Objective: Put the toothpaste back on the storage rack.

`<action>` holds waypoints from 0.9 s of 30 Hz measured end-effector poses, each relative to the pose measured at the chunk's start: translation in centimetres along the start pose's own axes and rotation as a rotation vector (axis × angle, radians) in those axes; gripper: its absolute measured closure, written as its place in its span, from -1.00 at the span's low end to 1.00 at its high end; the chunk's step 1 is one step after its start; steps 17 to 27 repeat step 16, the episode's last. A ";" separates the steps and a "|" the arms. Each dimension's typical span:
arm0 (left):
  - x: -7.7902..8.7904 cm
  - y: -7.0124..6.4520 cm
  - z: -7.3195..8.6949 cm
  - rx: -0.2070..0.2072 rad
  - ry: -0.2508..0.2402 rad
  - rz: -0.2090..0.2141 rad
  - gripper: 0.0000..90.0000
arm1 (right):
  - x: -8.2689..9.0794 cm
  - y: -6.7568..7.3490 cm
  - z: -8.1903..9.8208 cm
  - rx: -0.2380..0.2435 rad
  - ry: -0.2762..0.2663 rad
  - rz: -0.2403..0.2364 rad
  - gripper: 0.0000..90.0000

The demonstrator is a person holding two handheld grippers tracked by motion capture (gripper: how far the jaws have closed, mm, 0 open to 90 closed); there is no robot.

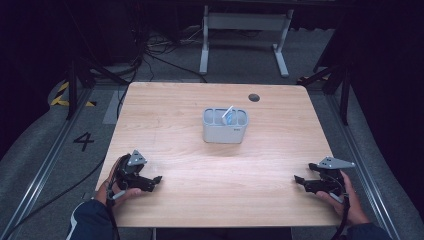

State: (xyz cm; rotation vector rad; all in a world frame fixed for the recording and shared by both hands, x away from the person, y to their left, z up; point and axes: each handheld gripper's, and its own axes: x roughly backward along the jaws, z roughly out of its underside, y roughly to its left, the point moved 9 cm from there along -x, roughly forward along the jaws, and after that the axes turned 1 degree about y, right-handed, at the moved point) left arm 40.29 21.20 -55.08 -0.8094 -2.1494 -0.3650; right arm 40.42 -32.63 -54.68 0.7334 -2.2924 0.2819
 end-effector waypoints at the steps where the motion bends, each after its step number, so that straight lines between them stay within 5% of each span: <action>1: 0.0 0.0 0.0 0.004 -0.004 0.001 -1.00 | 0.0 0.0 0.0 0.000 0.000 0.000 -0.57; 27: -0.1 0.1 -0.1 -0.004 -0.004 -0.003 -1.00 | 0.0 0.0 0.0 -0.001 -0.002 -0.003 -0.57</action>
